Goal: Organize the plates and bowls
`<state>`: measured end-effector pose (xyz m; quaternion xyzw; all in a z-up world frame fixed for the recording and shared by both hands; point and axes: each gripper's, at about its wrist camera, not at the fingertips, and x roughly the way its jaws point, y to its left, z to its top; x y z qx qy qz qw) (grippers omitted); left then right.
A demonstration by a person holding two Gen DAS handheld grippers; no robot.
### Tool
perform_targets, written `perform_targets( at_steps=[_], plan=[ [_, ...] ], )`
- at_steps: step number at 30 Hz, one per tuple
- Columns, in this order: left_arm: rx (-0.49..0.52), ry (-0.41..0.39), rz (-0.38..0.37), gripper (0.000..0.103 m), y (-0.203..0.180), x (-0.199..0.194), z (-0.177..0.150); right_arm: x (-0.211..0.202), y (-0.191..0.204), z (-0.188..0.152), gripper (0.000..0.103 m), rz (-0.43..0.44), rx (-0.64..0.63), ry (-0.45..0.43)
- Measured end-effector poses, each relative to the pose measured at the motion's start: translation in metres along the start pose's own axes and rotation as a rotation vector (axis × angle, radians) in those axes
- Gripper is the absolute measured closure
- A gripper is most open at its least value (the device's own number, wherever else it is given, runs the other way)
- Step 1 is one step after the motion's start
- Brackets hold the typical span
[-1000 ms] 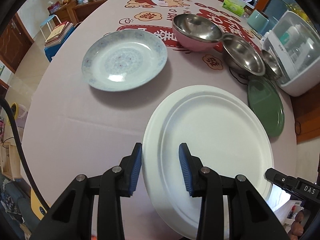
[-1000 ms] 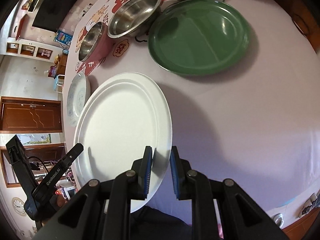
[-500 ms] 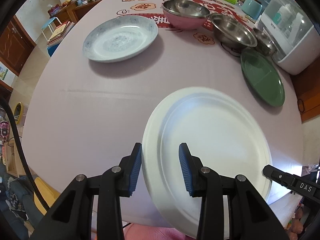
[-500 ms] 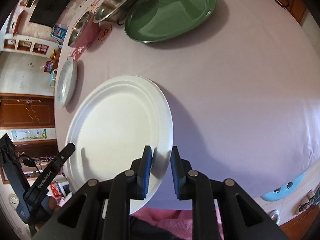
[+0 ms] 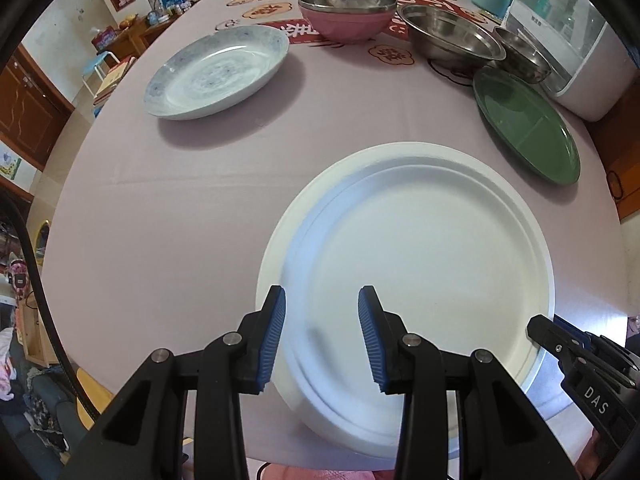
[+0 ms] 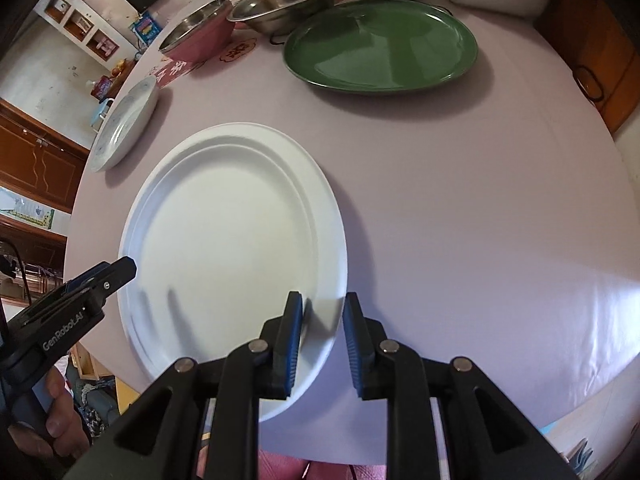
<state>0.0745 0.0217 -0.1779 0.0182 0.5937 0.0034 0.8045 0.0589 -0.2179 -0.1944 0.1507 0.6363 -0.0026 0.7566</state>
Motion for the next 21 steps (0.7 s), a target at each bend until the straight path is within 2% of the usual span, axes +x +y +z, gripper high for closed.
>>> perform_targets(
  at_steps=[5, 10, 17, 21],
  plan=[
    [-0.023, -0.012, 0.01, 0.066, 0.01, -0.01, -0.005, -0.01, -0.007, -0.005, 0.081, 0.018, 0.017, -0.055],
    [-0.091, 0.006, -0.008, 0.066, 0.03, -0.017, -0.005, -0.02, -0.011, -0.005, 0.081, 0.039, 0.031, -0.103],
    [-0.117, -0.021, -0.028, 0.066, 0.055, -0.035, 0.005, -0.026, -0.007, 0.002, 0.081, 0.082, 0.025, -0.13],
    [-0.108, -0.054, -0.088, 0.066, 0.07, -0.043, 0.011, -0.028, 0.002, 0.006, 0.069, 0.085, 0.028, -0.15]
  ],
)
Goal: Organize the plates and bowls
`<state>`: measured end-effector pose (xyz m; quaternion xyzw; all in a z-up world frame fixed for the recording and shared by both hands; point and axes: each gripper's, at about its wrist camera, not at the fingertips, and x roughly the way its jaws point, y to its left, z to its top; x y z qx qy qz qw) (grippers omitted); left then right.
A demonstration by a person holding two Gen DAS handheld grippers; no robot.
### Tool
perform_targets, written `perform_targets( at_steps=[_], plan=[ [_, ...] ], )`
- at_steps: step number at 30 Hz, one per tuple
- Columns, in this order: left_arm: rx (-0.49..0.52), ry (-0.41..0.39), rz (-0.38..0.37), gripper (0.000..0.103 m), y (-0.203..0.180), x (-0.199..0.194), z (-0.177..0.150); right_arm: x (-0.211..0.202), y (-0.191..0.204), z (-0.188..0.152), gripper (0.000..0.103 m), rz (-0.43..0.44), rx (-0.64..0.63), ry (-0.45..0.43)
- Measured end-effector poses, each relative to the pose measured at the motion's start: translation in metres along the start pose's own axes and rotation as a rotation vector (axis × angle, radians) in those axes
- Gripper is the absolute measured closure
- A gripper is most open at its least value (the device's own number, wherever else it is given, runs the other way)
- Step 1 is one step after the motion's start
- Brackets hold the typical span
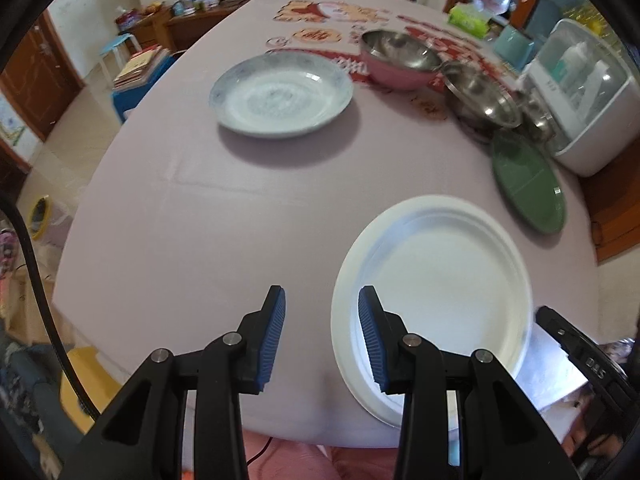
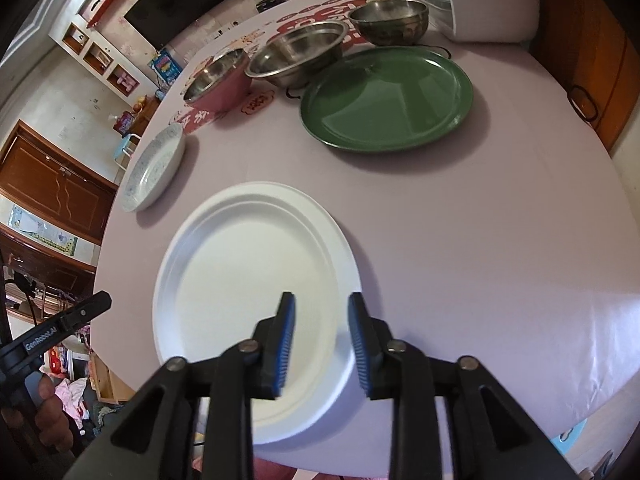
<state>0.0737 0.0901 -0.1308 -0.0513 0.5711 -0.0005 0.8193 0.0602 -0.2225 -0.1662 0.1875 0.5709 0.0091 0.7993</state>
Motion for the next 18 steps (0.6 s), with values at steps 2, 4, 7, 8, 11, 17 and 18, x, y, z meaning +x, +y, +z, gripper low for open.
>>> perform_targets(
  at_steps=[2, 4, 7, 8, 11, 17, 18],
  plan=[
    [0.017, -0.012, -0.024, 0.065, 0.006, -0.003, 0.004, 0.0, 0.006, 0.002, 0.069, 0.001, 0.004, -0.012],
    [0.035, -0.013, -0.039, 0.065, 0.013, -0.002, 0.009, 0.0, 0.016, 0.004, 0.069, -0.001, 0.012, -0.032],
    [0.07, -0.016, -0.084, 0.065, 0.025, -0.002, 0.019, 0.004, 0.031, 0.007, 0.069, -0.007, 0.028, -0.054],
    [0.084, -0.016, -0.098, 0.064, 0.03, -0.003, 0.023, 0.005, 0.039, 0.008, 0.068, -0.012, 0.033, -0.058],
    [0.101, -0.019, -0.141, 0.061, 0.045, -0.004, 0.035, 0.006, 0.058, 0.01, 0.064, -0.031, 0.046, -0.085],
    [0.154, -0.035, -0.214, 0.053, 0.08, -0.003, 0.068, 0.013, 0.096, 0.015, 0.056, -0.054, 0.074, -0.149],
    [0.163, -0.034, -0.225, 0.05, 0.085, -0.002, 0.073, 0.016, 0.105, 0.016, 0.054, -0.058, 0.074, -0.155]
  ],
)
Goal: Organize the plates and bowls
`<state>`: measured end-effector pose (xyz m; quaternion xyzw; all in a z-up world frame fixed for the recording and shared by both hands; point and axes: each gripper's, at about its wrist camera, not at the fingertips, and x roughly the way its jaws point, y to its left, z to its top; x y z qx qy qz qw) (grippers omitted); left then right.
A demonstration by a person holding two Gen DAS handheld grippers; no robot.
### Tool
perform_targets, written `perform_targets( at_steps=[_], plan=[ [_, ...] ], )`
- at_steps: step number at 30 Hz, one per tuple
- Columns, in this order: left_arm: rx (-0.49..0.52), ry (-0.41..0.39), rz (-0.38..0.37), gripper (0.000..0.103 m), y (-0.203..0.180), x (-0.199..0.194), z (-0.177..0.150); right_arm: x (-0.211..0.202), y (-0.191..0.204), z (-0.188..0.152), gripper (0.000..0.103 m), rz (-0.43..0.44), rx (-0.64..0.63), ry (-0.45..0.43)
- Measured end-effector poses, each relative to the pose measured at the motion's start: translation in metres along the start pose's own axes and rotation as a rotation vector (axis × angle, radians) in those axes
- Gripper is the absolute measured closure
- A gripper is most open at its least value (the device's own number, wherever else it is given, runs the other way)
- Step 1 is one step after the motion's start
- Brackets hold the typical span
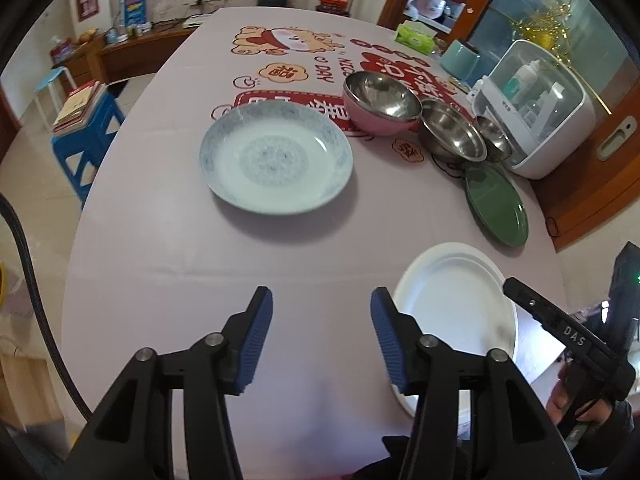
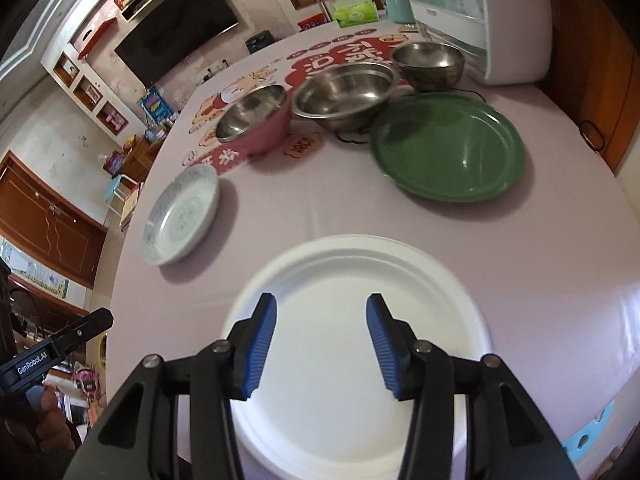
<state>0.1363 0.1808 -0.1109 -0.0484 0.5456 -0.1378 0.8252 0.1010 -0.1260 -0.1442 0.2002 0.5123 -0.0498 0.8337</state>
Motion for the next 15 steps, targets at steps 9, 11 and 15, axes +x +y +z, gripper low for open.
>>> perform_targets(
  at_steps=[9, 11, 15],
  plan=[
    [0.127, 0.032, -0.056, 0.03, 0.039, 0.006, 0.035, 0.029, 0.06, -0.007, 0.042, -0.062, 0.012, -0.026],
    [0.145, 0.031, -0.058, 0.028, 0.045, 0.008, 0.042, 0.035, 0.071, -0.008, 0.04, -0.064, 0.008, -0.027],
    [0.158, 0.03, -0.058, 0.023, 0.059, 0.019, 0.057, 0.044, 0.092, -0.007, 0.039, -0.061, -0.01, -0.043]
  ],
)
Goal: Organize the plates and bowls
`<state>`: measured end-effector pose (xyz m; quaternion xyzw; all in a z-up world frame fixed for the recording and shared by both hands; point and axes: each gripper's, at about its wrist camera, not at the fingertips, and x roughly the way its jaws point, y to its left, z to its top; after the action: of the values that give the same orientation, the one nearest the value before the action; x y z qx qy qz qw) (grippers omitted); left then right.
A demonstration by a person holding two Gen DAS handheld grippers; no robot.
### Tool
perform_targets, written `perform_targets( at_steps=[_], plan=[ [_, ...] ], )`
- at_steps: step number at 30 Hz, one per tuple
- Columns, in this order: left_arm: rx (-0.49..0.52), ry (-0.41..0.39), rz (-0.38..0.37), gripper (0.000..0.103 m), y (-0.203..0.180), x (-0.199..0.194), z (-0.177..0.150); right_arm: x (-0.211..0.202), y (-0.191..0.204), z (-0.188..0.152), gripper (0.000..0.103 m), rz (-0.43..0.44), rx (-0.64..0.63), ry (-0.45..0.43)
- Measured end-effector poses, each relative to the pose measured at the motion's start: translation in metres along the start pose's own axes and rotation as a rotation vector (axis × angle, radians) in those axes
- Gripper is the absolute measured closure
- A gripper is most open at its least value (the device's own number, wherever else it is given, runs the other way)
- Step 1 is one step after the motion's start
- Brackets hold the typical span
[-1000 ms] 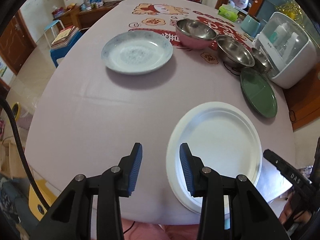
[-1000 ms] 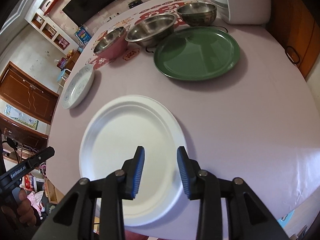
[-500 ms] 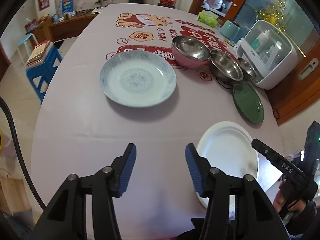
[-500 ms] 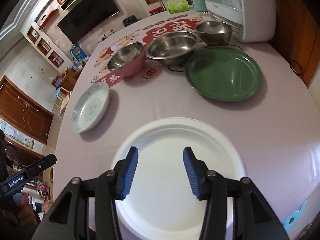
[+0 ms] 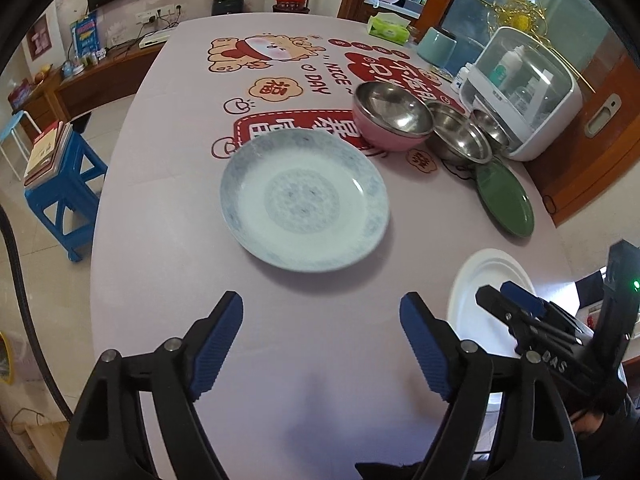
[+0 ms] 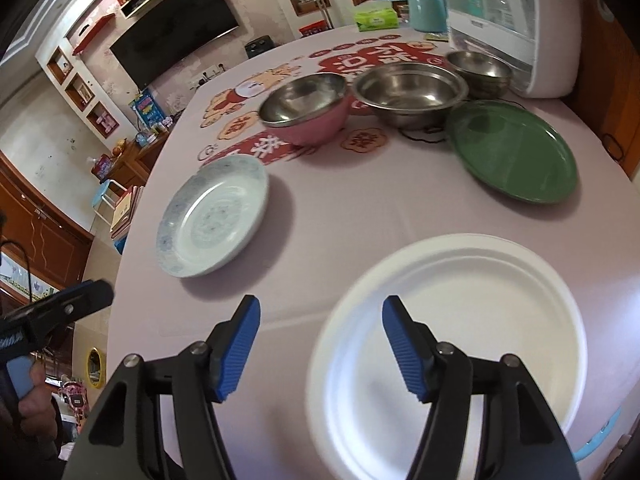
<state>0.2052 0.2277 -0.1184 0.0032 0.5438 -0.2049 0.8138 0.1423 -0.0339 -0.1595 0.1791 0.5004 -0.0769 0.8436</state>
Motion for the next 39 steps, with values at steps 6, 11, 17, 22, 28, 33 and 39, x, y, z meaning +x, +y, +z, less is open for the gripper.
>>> perform_targets(
  at_steps=[6, 11, 17, 22, 28, 33, 39],
  plan=[
    [-0.009, 0.018, -0.031, 0.023, 0.024, 0.02, 0.02, 0.01, 0.026, 0.007, 0.038, 0.005, -0.018, -0.008],
    [-0.027, 0.032, -0.048, 0.023, 0.041, 0.038, 0.034, 0.023, 0.042, 0.018, 0.038, -0.002, -0.044, 0.002],
    [-0.066, 0.052, -0.056, 0.023, 0.059, 0.061, 0.047, 0.042, 0.054, 0.033, 0.038, -0.003, -0.061, 0.019],
    [-0.099, 0.088, -0.061, 0.023, 0.07, 0.082, 0.051, 0.057, 0.061, 0.042, 0.038, -0.007, -0.078, 0.042],
    [-0.122, 0.111, -0.077, 0.023, 0.075, 0.1, 0.053, 0.075, 0.066, 0.047, 0.038, -0.004, -0.102, 0.061],
    [-0.139, 0.104, -0.079, 0.023, 0.078, 0.111, 0.056, 0.091, 0.069, 0.047, 0.038, -0.005, -0.117, 0.077],
    [-0.137, 0.109, -0.078, 0.023, 0.078, 0.123, 0.058, 0.102, 0.073, 0.045, 0.038, -0.026, -0.133, 0.098]
  ],
)
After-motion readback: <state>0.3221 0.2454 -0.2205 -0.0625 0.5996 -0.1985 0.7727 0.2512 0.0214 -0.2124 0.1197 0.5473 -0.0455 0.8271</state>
